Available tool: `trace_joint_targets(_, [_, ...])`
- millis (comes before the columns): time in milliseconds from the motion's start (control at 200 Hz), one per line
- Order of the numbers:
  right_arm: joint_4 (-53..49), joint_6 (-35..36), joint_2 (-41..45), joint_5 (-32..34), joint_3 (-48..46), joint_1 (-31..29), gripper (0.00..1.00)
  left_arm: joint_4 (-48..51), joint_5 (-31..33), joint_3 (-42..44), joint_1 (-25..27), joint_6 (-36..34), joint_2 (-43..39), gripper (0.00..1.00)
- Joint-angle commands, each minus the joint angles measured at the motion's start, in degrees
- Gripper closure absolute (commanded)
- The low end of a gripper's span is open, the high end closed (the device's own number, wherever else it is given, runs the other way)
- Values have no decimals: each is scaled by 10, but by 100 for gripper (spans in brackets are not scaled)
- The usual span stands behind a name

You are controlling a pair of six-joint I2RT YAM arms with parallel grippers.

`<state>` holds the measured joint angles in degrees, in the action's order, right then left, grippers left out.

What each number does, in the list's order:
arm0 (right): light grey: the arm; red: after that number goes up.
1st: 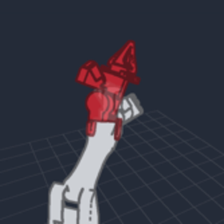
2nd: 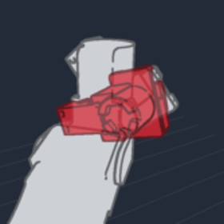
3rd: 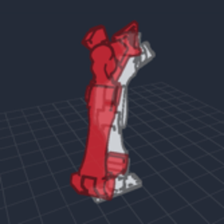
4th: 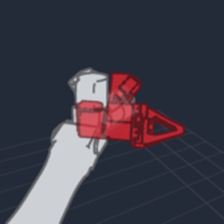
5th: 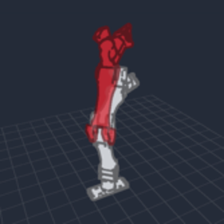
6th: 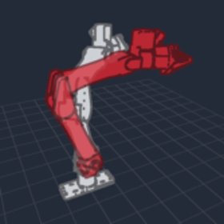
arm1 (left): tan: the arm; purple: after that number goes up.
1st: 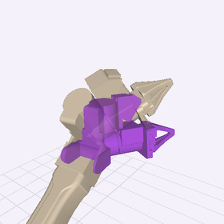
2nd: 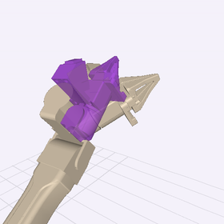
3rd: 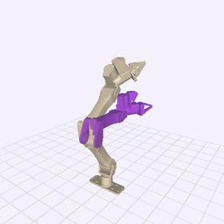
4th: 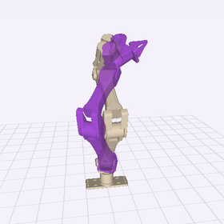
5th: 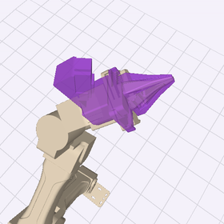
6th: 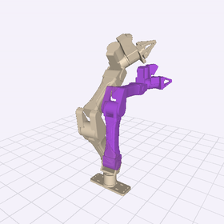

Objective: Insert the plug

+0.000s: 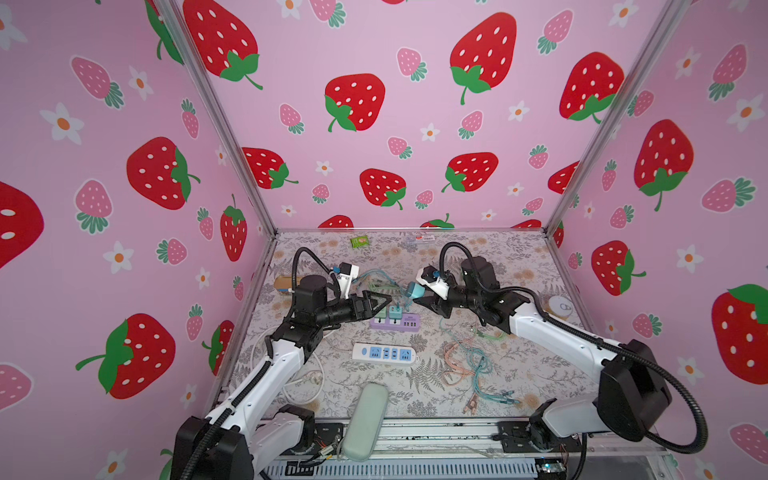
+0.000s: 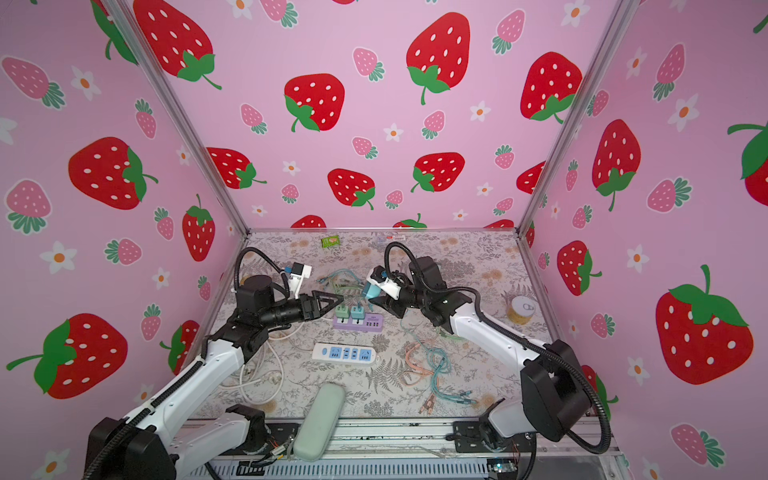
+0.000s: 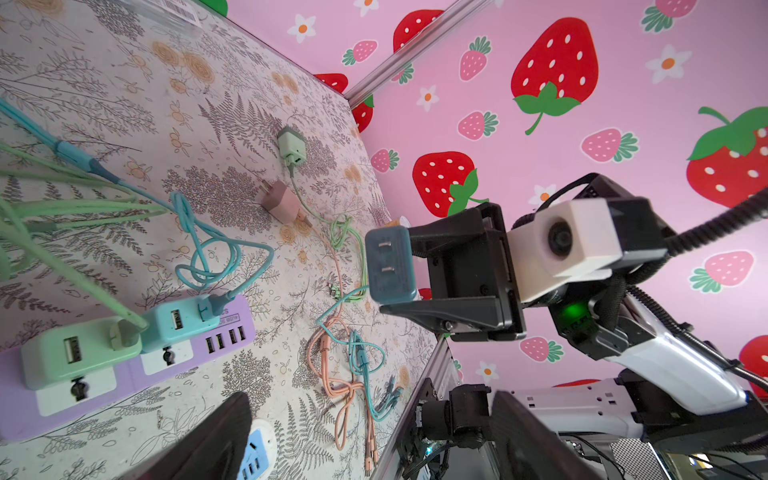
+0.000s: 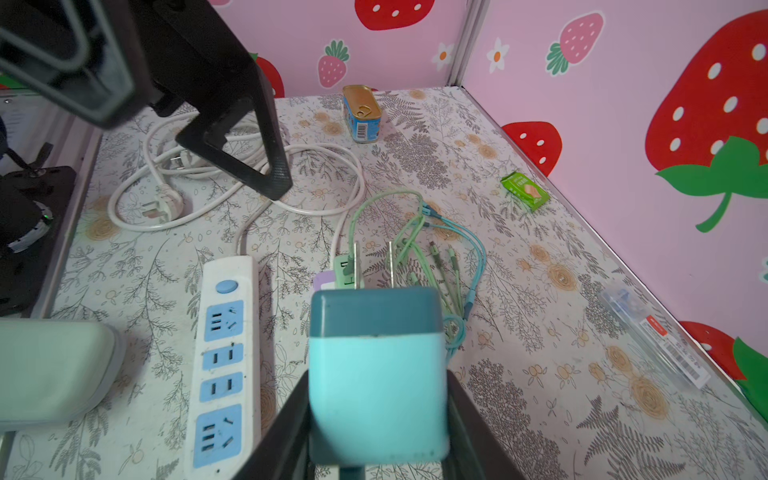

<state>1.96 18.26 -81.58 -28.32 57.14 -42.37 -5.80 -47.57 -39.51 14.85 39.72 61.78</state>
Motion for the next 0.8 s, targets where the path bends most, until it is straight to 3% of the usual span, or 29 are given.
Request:
trace_joint_targets(0, [-4, 22, 22, -14, -3, -18, 78, -15, -19, -32, 13, 6, 12, 10])
trace_joint_targets(295, [-15, 33, 25, 1, -1, -49, 78, -14, -19, -51, 39, 8, 44, 14])
trace_joint_targets(795, [-15, 43, 22, 33, 5, -73, 78, -7, -41, -71, 60, 10, 74, 46])
